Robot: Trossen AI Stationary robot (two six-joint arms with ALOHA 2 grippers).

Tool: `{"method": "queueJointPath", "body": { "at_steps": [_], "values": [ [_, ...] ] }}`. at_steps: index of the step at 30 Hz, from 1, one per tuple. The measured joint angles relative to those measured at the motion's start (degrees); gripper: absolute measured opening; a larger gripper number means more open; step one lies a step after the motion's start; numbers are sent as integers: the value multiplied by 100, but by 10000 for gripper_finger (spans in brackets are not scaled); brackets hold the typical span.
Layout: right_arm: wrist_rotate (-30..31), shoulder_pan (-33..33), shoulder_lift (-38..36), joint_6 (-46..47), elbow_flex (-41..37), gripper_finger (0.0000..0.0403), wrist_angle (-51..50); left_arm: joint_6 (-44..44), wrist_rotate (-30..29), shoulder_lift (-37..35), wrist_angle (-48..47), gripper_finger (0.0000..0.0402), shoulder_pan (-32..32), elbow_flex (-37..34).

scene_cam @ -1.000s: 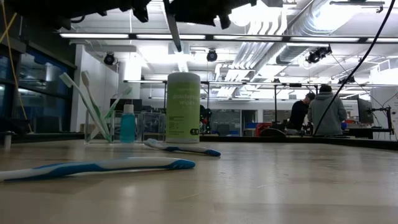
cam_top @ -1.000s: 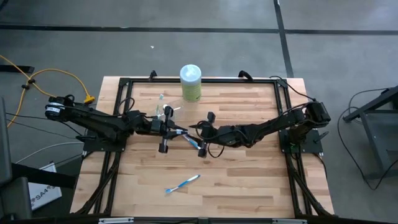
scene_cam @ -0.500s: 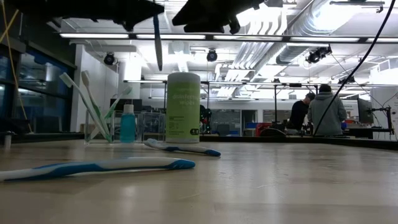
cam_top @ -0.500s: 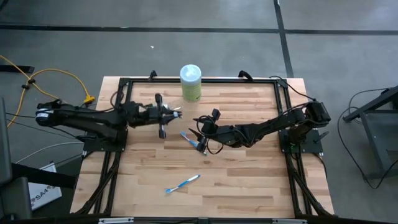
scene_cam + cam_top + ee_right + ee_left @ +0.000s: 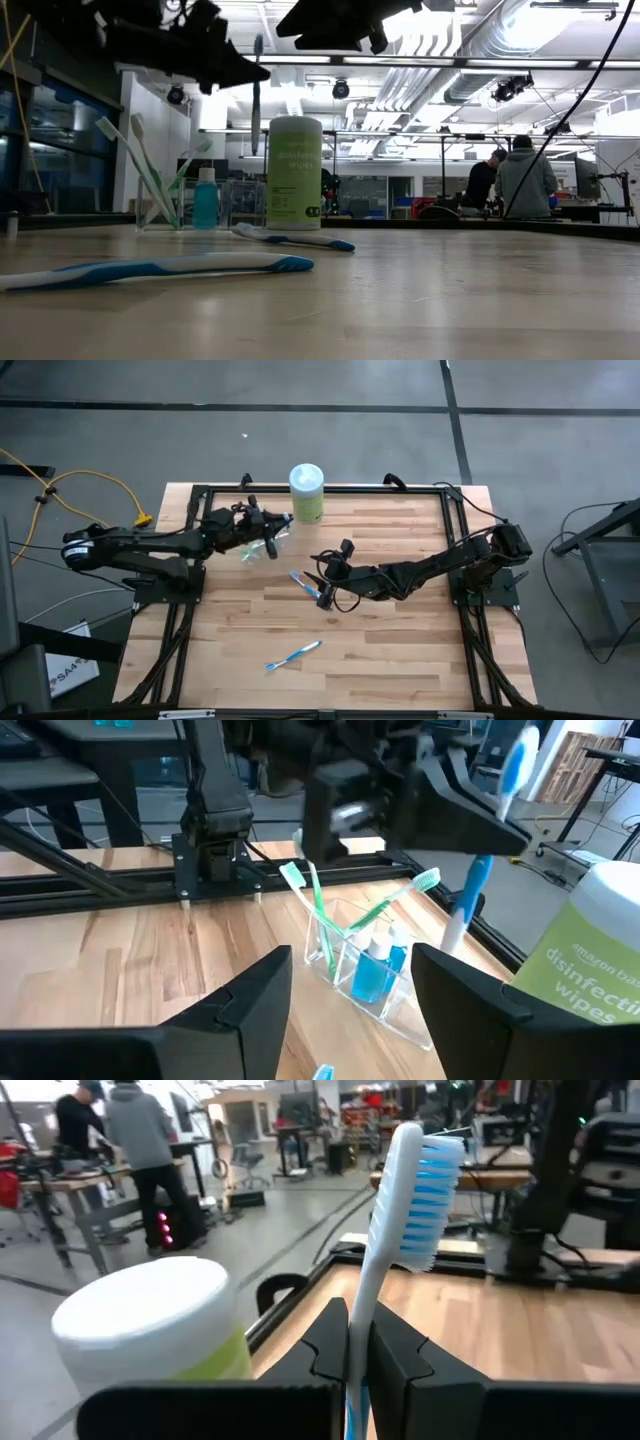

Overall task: Pick & Place toothbrushing station
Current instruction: Put the blue toothbrush into the transparent organizer

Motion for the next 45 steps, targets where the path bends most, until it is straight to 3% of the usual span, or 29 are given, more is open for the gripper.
{"method": "queueJointPath", "body": {
  "at_steps": [4, 11, 22, 45],
  "values": [
    [-2, 4, 0, -2, 0, 193, -9, -48, -14, 387, 853, 8, 160, -273],
    [-4, 4, 0, -7, 0, 190, -120, 124, -636, 866, 1489, 8, 206, -518],
    [-7, 4, 0, 0, 0, 190, -122, -268, -730, 1294, 1501, 8, 328, -514],
    [-12, 4, 0, 4, 0, 190, -34, -621, -857, 1498, 1385, 35, 328, -511]
  ]
}}
